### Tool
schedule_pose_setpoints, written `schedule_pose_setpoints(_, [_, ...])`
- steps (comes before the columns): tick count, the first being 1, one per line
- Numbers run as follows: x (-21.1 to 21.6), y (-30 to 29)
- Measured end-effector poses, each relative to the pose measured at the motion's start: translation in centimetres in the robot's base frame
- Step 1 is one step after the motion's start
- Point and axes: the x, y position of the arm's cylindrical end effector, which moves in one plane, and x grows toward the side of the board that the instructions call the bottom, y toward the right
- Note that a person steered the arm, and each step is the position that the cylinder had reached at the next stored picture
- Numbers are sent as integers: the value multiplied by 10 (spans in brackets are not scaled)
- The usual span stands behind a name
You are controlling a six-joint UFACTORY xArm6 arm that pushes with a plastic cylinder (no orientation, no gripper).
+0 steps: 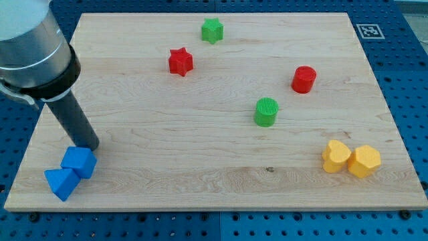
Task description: Slide the red star towards the center left
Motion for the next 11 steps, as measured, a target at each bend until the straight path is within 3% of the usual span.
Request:
schedule_pose_setpoints(2, [-87,52])
schedule_pose_setpoints(4, [-93,63])
schedule_pose_setpoints(8, [-146,171])
schedule_pose_setpoints(10, [-180,173])
schedule_pose_setpoints(11, [-180,143])
